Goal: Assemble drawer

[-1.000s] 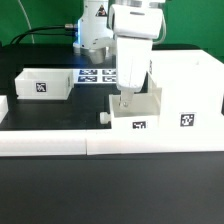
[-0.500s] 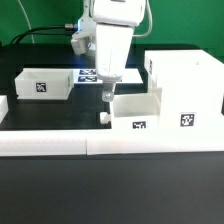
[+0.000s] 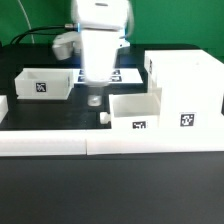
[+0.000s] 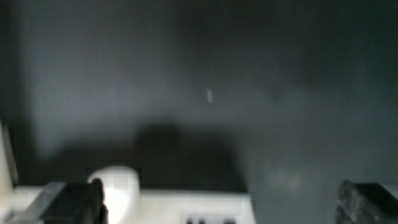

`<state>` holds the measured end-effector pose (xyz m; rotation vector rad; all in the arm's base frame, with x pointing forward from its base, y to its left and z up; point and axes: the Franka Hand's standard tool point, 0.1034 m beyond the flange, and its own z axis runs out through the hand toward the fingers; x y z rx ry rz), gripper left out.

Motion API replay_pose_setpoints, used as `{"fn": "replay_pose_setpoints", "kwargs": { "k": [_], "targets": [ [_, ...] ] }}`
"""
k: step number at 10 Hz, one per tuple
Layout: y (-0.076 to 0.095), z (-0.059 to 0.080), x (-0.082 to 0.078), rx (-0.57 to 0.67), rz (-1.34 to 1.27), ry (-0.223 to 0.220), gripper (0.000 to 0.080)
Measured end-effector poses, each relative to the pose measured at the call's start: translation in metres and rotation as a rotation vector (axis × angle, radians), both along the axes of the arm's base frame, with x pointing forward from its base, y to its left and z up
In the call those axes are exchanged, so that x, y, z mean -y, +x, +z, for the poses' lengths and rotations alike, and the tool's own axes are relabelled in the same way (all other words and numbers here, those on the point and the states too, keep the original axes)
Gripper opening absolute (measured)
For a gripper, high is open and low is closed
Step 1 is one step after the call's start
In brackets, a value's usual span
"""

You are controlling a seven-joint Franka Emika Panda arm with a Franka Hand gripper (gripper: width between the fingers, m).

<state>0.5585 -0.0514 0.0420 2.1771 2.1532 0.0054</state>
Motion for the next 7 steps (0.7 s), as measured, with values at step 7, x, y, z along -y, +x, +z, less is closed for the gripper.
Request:
{"fn": "replay_pose_setpoints", "kwargs": {
  "k": [7],
  "targets": [
    [-0.005,-0.029,-0.018,-0.036,0.069,0.120,0.0649]
  ]
}}
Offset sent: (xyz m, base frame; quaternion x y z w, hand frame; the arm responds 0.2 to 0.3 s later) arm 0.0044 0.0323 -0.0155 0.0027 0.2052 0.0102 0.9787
